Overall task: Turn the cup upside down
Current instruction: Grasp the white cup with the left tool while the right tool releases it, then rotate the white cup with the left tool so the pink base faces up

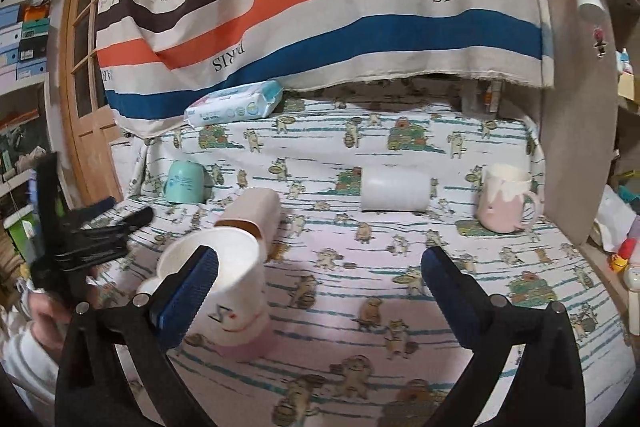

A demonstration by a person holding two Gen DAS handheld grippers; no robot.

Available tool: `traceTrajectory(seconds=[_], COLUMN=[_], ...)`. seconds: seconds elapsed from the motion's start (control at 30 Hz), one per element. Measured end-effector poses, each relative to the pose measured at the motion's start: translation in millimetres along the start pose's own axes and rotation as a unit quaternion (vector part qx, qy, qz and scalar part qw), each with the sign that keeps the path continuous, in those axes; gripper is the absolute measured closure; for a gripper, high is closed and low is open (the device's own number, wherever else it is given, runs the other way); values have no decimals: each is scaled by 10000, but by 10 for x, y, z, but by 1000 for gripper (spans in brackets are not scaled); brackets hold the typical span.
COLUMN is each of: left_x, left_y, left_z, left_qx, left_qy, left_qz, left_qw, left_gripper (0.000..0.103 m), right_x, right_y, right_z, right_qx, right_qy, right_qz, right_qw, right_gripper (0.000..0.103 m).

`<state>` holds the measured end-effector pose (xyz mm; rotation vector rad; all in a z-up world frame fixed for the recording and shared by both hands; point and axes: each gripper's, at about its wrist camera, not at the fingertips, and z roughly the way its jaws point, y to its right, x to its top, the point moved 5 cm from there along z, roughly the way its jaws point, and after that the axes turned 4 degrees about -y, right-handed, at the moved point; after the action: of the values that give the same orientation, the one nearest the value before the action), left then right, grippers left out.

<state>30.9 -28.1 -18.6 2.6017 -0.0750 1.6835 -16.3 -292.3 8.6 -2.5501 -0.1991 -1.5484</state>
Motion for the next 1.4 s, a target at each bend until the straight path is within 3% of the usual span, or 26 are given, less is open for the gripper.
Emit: traceTrajectory(seconds=[0.13,0.23,0.4,0.5,0.57,0.7,0.83,0.93,1.1,1.17,1.4], left_x=[-169,-357,-698,-815,-833,-737,-702,-720,-691,-712,-769], left_y=[36,117,501,783,922,1138,1318,1403,1404,1412,1506], left_z=[-303,-391,-332,-270,-232,-136,93,218,350,412,457], left_qx=[-111,-192,-721,-1045,-1110,-1096,-1190,-1076,-710,-687,-520], left_qy=[-175,-714,-1735,-1972,-2022,-1773,-2019,-2180,-2187,-2335,-2440], left_qz=[12,171,441,386,376,254,265,239,137,85,345], left_qw=[9998,9971,9812,9740,9723,9777,9718,9697,9731,9699,9678], left_gripper=[0,0,0,0,0,0,0,0,5,6,7], right_x=[-94,-128,-100,-94,-99,-125,-120,-115,-117,-121,-149], right_y=[84,162,257,258,256,308,420,503,574,570,512], right_z=[-5,-15,0,4,-12,-77,-137,-170,-169,-168,-93], right_qx=[-59,-111,11,22,-11,-137,-283,-315,-313,-310,-257], right_qy=[-45,-50,-41,-21,14,52,111,142,155,157,116], right_qz=[-16,25,278,340,345,280,296,379,433,410,383], right_qw=[10000,9999,9996,9994,9994,9995,9991,9987,9985,9986,9989], right_gripper=[1,1,1,1,1,1,1,1,1,1,1])
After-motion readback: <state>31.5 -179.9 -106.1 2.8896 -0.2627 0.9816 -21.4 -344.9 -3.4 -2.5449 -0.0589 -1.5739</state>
